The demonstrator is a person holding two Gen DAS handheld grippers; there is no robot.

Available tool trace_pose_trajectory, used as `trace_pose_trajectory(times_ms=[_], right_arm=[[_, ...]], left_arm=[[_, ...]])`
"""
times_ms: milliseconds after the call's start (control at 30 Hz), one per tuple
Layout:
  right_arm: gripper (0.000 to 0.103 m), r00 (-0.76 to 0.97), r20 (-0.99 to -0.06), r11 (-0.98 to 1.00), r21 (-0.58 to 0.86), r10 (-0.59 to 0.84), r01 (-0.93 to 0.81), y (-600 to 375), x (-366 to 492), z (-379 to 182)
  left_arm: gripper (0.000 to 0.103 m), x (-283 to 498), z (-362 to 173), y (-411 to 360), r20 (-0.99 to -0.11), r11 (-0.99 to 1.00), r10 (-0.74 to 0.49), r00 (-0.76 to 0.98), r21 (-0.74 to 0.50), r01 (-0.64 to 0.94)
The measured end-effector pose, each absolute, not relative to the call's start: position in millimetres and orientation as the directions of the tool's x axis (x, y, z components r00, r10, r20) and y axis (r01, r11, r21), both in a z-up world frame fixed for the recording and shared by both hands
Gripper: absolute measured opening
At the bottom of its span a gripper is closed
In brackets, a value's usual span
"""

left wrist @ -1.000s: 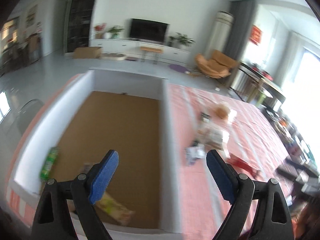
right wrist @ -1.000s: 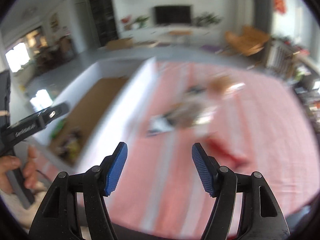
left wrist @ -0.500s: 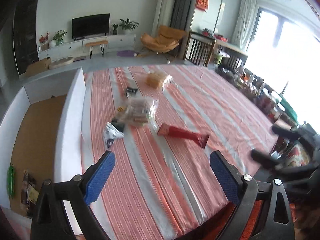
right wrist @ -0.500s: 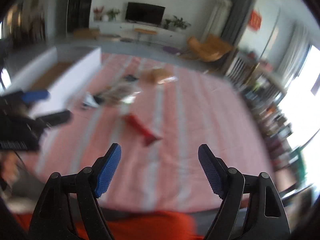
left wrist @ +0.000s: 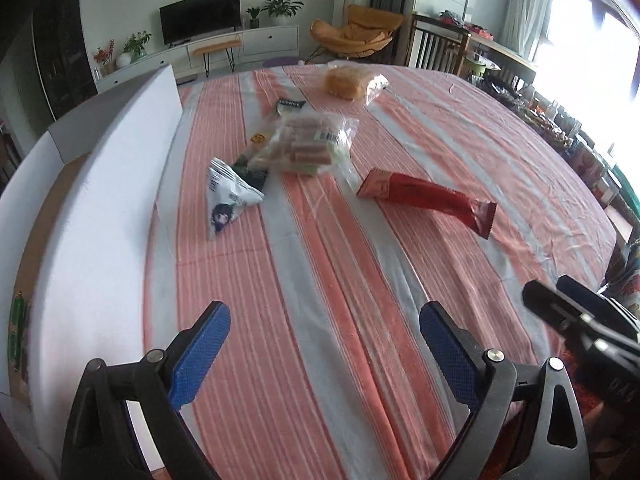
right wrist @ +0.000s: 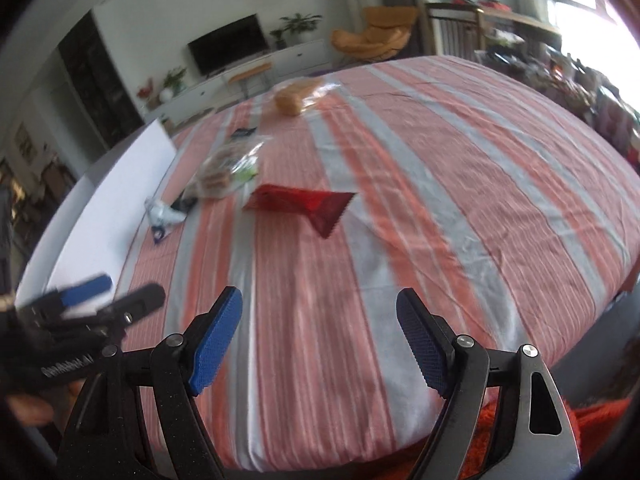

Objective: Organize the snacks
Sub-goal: 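Move both open tools back over the snacks on the table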

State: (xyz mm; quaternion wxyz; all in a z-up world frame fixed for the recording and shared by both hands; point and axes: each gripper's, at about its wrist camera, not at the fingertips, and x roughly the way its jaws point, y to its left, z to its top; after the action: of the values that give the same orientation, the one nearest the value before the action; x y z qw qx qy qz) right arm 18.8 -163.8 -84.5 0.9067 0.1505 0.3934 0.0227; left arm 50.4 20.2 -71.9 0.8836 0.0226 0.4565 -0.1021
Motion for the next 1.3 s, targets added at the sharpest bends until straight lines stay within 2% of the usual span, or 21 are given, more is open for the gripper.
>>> trace_pose_trajectory(times_ms=[100, 333, 567, 667, 800, 1300], right_arm=[[0.082, 0.667, -0.725, 0.942, 0.318, 0.171, 0.105, -169, 22, -92], [0.082, 0.684, -0.715, 0.961, 0.265, 0.144, 0.075, -155, 19, -89], [0.082, 0.687, -0.711, 0.956, 0.28, 0.149, 0.084, -159, 19, -90], [0.082, 0.684, -0.714, 0.956, 0.281, 0.149, 0.085, -159, 19, -90], [0.082, 0.68, -0.718, 0.958, 0.275, 0.147, 0.084, -158, 20, -92], [0.082, 0.671, -0.725, 0.955, 0.282, 0.153, 0.087, -159, 21, -93]], left_arm=[[0.095, 54, -84, 12, -0.821, 0.975, -0.15, 0.55, -0.03, 0.222], [0.095, 56, -101, 8, -0.838, 0.972, -0.126, 0.531, 0.004, 0.236], [0.095, 62, -118, 18, -0.86, 0.98, -0.112, 0.497, -0.012, 0.2], [0.096, 61, -119, 19, -0.853, 0.981, -0.105, 0.511, -0.003, 0.196], [0.103, 62, -121, 18, -0.851, 0.981, -0.102, 0.514, -0.001, 0.193], [0.103, 59, -122, 19, -0.836, 0.98, -0.106, 0.539, 0.004, 0.199]])
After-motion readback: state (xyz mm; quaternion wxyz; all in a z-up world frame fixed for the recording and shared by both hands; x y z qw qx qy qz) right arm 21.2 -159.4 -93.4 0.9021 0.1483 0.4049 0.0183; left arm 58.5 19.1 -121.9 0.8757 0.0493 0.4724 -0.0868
